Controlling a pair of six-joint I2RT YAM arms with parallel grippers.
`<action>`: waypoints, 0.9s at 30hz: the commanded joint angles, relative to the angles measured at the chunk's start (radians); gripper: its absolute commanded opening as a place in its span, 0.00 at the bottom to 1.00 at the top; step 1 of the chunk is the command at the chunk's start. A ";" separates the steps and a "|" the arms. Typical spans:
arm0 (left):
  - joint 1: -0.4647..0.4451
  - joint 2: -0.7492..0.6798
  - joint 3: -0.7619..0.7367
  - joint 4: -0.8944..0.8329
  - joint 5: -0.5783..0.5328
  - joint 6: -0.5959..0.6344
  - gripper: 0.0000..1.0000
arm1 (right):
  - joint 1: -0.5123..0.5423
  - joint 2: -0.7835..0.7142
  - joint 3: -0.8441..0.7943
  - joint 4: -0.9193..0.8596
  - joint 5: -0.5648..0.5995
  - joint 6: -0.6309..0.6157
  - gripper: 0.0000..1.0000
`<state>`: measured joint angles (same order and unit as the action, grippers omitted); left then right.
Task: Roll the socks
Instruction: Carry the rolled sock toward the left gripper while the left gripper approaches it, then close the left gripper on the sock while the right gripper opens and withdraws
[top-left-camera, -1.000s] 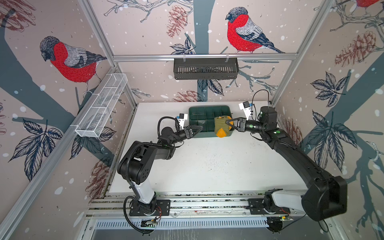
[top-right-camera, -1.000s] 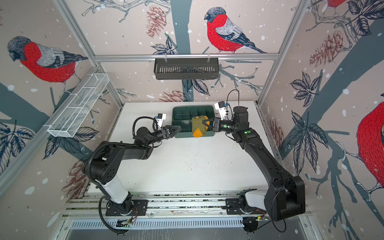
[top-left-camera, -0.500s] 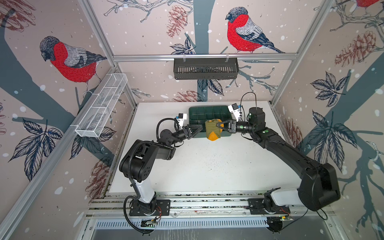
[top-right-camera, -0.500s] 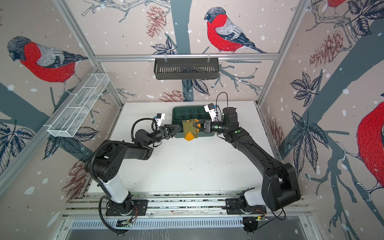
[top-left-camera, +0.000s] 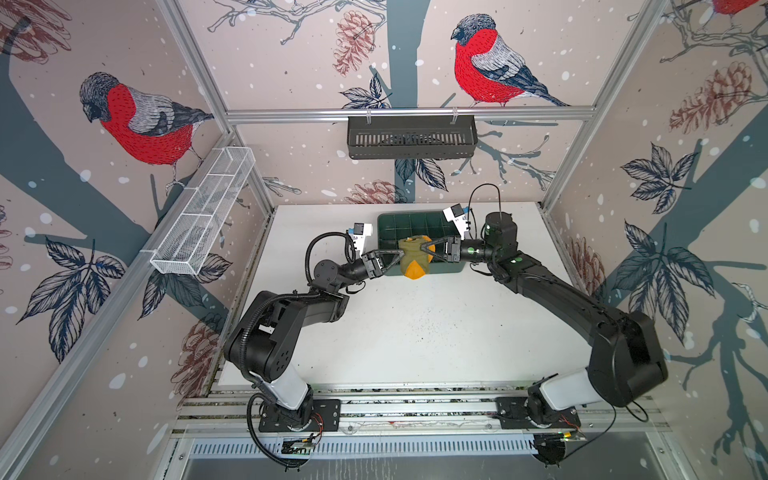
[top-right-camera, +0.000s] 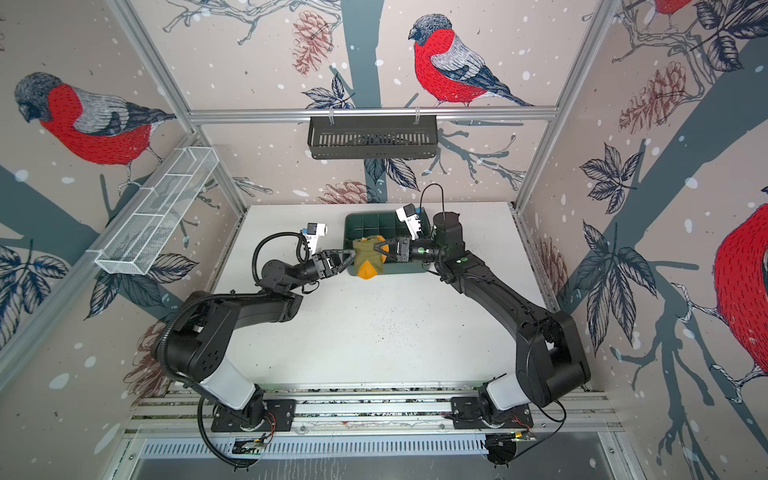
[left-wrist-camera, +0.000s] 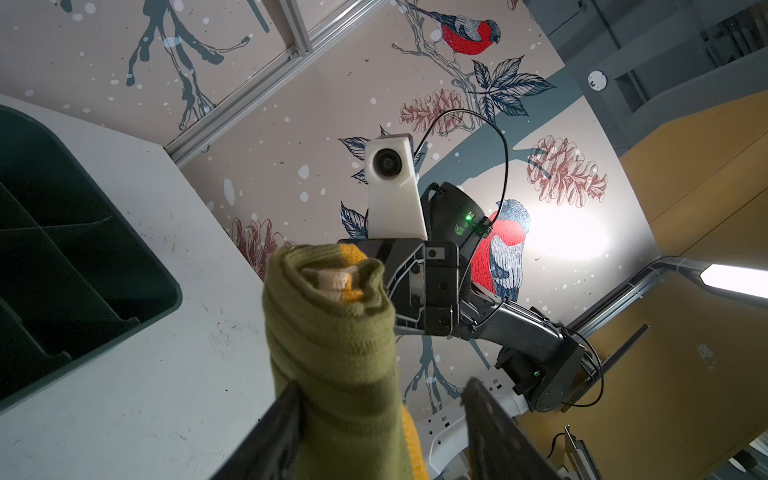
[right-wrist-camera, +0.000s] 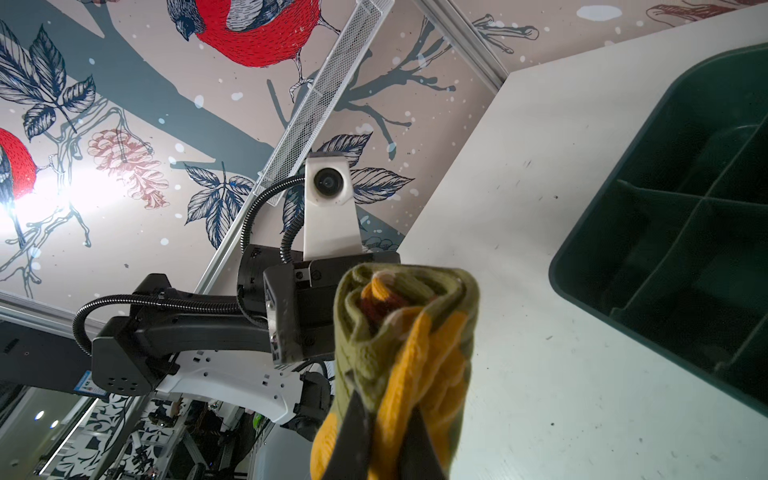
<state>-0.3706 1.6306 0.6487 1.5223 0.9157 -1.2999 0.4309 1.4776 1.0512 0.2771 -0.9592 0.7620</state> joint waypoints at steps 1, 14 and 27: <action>-0.002 -0.031 0.002 -0.062 0.025 0.088 0.61 | 0.010 0.007 0.007 0.089 -0.010 0.039 0.00; -0.002 -0.080 0.002 -0.192 0.032 0.180 0.61 | 0.015 -0.015 -0.008 0.206 -0.042 0.135 0.00; -0.003 -0.100 0.007 -0.198 0.048 0.175 0.58 | 0.067 0.039 0.019 0.224 -0.043 0.143 0.00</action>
<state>-0.3714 1.5364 0.6537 1.2964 0.9405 -1.1263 0.4946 1.5127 1.0603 0.4244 -0.9947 0.8783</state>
